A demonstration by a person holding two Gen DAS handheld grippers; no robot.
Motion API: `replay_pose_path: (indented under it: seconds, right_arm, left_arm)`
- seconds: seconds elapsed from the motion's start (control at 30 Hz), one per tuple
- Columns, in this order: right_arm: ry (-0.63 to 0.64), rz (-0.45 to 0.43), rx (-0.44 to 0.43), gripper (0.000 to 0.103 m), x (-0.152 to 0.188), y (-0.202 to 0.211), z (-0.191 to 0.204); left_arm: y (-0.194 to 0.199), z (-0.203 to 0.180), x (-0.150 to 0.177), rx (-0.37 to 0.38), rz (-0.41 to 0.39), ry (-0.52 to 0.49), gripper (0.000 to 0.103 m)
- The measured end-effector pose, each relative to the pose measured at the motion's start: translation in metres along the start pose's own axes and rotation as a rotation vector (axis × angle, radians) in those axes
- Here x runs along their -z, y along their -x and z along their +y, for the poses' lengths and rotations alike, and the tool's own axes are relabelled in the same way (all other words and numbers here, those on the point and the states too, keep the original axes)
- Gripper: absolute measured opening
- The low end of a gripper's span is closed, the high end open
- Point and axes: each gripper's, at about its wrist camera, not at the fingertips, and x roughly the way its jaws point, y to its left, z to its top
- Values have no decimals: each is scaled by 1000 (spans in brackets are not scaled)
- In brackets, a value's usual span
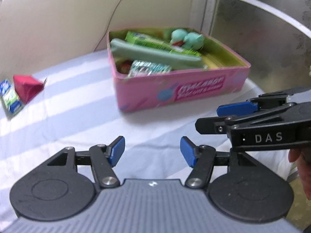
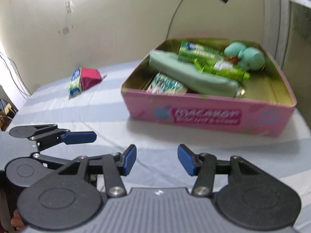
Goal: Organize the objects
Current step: 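Move the right tool away from the tin toward the Crest toothpaste box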
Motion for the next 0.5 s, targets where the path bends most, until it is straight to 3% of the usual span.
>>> replay_pose_path:
  seconds: [0.23, 0.5]
  right_arm:
    - [48, 80, -9, 49, 5, -38, 31]
    - [125, 111, -57, 52, 6, -69, 78]
  left_arm:
    - [-13, 43, 25, -41, 56, 55, 65]
    - [11, 88, 49, -107, 21, 32, 66]
